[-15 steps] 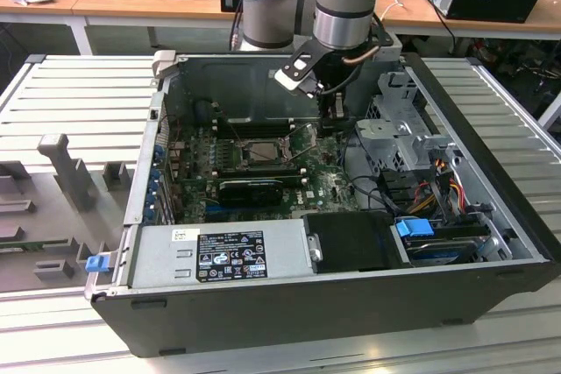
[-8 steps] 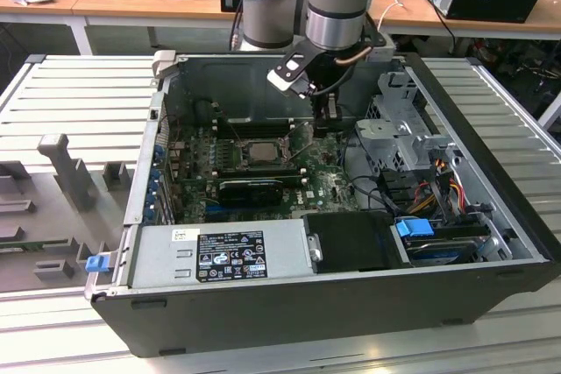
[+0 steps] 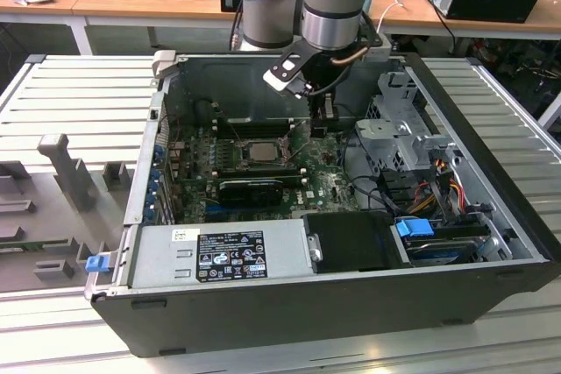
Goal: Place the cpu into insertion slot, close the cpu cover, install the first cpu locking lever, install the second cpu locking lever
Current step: 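Close the cpu cover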
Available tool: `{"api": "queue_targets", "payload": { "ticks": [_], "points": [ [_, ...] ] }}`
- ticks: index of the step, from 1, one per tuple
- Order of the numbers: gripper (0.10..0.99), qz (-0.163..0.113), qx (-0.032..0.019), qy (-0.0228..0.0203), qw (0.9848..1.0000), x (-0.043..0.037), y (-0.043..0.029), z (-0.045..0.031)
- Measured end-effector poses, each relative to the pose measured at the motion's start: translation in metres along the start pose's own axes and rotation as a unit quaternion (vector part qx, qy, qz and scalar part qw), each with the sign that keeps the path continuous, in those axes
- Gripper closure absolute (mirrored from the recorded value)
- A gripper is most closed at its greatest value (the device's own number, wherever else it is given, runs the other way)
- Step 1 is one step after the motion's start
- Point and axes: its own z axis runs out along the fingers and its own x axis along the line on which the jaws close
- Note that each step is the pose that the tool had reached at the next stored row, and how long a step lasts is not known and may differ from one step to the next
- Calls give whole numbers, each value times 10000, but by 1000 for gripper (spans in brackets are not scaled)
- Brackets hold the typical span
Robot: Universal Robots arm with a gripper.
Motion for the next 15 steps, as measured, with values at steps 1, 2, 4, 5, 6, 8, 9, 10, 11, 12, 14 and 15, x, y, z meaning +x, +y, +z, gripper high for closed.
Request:
{"api": "queue_targets", "payload": {
  "ticks": [1,2,4,5,6,8,9,10,11,12,14,15],
  "points": [
    [980,0,0,0,10000,0,-2,0],
    [980,0,0,0,10000,0,-3,0],
    [980,1,0,0,10000,0,-10,-1],
    [980,0,0,0,10000,0,-13,-1],
    [980,0,0,0,10000,0,-17,-1],
    [980,0,0,0,10000,0,-25,-1],
    [980,0,0,0,10000,0,-30,-2],
    [980,0,0,0,10000,0,-36,-2],
    [980,0,0,0,10000,0,-43,-2],
    [980,0,0,0,10000,0,-47,-3],
    [980,0,0,0,10000,0,-53,-3],
    [980,0,0,0,10000,0,-58,-3]
  ]
}}
